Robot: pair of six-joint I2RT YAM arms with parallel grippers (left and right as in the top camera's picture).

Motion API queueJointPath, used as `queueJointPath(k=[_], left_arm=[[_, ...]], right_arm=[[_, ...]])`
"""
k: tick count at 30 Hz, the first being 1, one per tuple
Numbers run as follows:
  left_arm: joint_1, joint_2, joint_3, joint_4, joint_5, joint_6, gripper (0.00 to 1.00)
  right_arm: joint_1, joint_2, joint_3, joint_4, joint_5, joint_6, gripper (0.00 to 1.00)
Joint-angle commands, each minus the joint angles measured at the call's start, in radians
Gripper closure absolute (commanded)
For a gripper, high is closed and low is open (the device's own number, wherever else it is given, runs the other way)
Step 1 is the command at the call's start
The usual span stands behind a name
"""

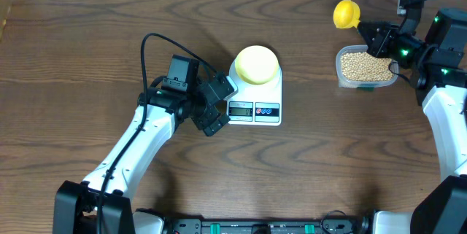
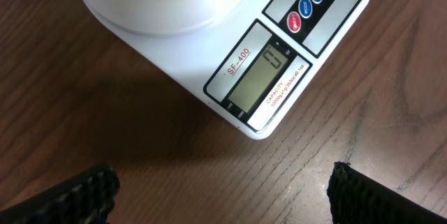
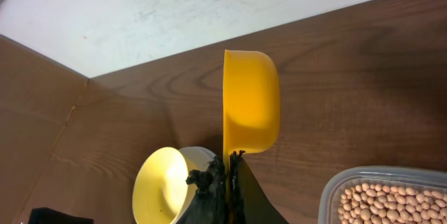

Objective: Scoop item into bowl and weigh 50g on scale

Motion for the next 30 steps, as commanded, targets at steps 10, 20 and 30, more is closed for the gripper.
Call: queueJointPath(k=[10,20,30], left_arm=[[0.005,-0.012,-0.002,0.134,-0.068,0.013,0.02],[0.005,-0.012,-0.002,0.137,-0.068,0.013,0.02],[0.125,-0.07,-0.001,0.45,0.09,-0.266,0.02]], right_arm=[[-0.002,-0.011,0.022,0.001,-0.003,0.008,0.99],[-0.005,-0.024,0.022,0.001,0.001,0.005,0.99],[-0.005,-0.024,0.022,0.004,0.005,0.005,0.99]])
